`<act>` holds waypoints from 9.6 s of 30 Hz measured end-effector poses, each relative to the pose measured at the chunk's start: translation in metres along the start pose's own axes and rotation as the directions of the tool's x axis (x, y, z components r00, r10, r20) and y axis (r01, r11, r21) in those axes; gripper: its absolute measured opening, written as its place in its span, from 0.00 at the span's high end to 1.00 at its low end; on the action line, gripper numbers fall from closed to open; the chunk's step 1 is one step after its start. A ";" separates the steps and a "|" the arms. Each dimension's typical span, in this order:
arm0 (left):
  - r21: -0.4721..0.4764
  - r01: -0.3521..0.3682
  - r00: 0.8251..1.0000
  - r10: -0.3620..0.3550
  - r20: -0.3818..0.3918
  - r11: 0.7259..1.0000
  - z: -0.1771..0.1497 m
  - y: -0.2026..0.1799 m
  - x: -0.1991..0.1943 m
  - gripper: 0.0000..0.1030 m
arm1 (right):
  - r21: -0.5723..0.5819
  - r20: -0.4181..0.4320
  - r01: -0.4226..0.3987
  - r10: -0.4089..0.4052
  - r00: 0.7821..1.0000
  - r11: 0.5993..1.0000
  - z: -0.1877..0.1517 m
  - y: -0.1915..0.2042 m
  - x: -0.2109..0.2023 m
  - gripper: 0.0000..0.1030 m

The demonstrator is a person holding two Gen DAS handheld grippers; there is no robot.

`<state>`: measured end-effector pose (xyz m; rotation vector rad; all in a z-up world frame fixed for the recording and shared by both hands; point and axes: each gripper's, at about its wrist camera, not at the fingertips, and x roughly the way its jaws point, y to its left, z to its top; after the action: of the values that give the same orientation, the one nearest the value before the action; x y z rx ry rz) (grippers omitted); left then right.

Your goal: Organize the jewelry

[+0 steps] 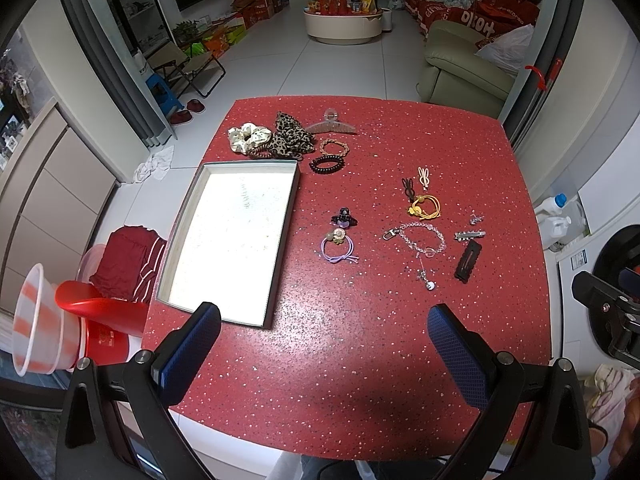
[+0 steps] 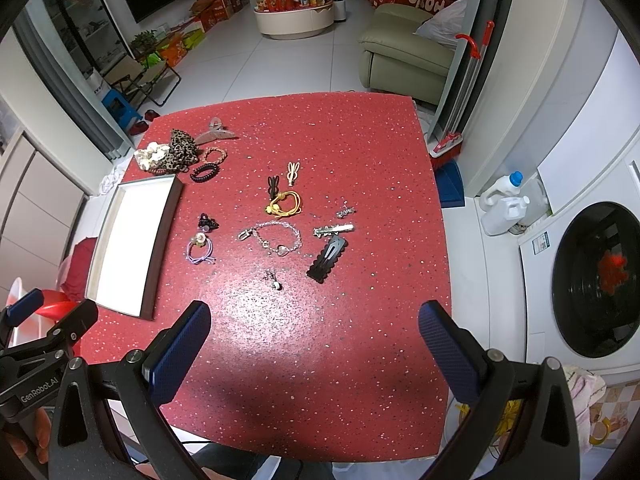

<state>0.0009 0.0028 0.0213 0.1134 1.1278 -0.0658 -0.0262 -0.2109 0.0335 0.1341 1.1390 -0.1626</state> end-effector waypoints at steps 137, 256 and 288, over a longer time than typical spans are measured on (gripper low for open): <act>-0.169 0.152 0.984 -0.133 0.115 0.974 0.003 0.124 0.128 0.95 | -0.012 -0.036 -0.325 0.325 0.945 0.945 0.009 0.124 0.153 0.70; -0.083 0.057 0.995 -0.064 -0.077 0.995 0.079 -0.003 0.288 0.01 | 0.280 -0.120 0.044 -0.011 0.993 0.959 0.064 -0.055 0.274 0.20; -0.017 0.126 0.991 -0.126 -0.037 0.992 0.076 -0.019 0.284 0.67 | 0.092 -0.058 0.008 -0.003 0.998 0.996 0.067 -0.027 0.271 0.97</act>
<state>0.1884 -0.0245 -0.2045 0.0301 1.1730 -0.1682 0.1391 -0.2666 -0.1865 0.2191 1.1900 -0.2178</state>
